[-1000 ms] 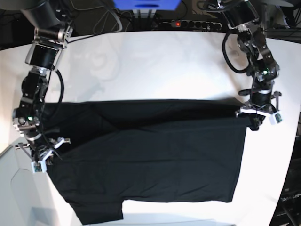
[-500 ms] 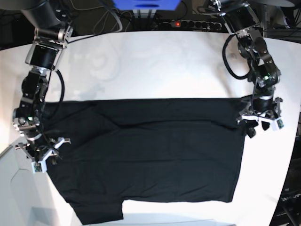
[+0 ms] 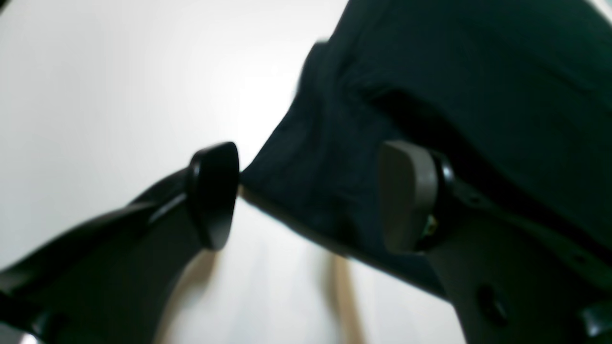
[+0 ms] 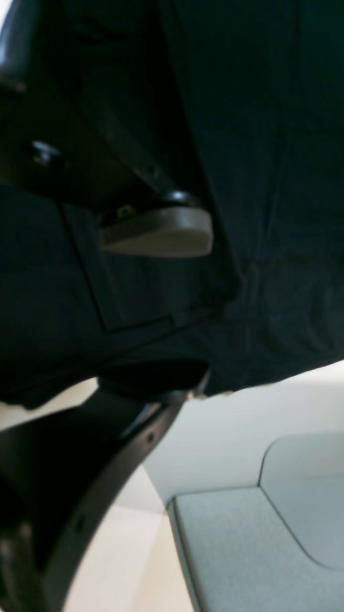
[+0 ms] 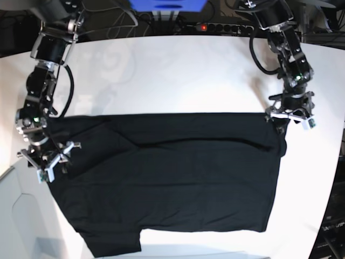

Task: Fold the T-shirt properly
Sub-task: 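Adjust both grippers' hold on the shirt's collar edge corners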

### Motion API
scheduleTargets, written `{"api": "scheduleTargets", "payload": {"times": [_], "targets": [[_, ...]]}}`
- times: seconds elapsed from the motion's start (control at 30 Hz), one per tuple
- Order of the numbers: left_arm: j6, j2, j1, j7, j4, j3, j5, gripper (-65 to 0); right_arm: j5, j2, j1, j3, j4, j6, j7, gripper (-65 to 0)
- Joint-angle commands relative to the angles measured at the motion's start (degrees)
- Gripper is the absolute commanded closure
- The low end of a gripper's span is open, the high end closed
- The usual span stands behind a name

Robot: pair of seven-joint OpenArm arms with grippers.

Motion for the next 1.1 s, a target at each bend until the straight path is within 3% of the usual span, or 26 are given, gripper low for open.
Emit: {"api": "scheduleTargets", "payload": {"times": [0.0,0.2,0.33,0.43,0.57,0.67,0.77,0.97,1.07], "targets": [[-0.05,-0.84,-0.76,-2.55,-0.18,-0.19,-0.33,-43.7,0.49,0.67,0.37,0.17,1.67,0.77,1.48,-34.9],[0.22,-1.02,-0.85,-4.83,-4.84,-0.1,0.02,-43.7,0.49,1.28,-2.35,0.61,2.81,0.77,1.48,-35.2],[0.04,-1.1,-0.94,-4.92,-7.39,-0.1,0.02,-43.7,0.49,2.08,-2.88,6.06,1.58,0.77,1.48,-35.4],[-0.05,-1.1,-2.43,-4.92,-10.12,-0.1,0.02,-43.7,0.49,3.48,-2.44,10.01,-2.55,0.77,1.48,-35.5],[-0.13,-1.1,-3.4,-4.92,-13.28,-0.02,-0.33,-43.4,0.76,6.3,-2.44,10.54,-9.41,0.77,1.57,-35.5],[-0.13,-1.1,-3.49,-4.92,-13.46,0.33,-0.33,-43.1,0.76,6.47,-2.44,10.72,-12.83,0.77,2.62,-35.5],[-0.22,-1.1,-4.63,-4.83,-14.08,0.33,-0.33,-33.4,0.76,6.3,-3.05,10.45,-14.77,0.77,6.22,-35.5],[-0.22,-1.1,-4.98,-4.39,-14.16,0.33,-0.07,-1.6,0.58,7.09,-3.67,10.81,-19.34,0.68,7.54,-35.5],[-0.13,-1.1,-4.98,-4.31,-14.16,0.33,-0.07,-1.0,0.58,7.17,-3.85,10.81,-19.78,0.68,7.63,-35.5]]}}
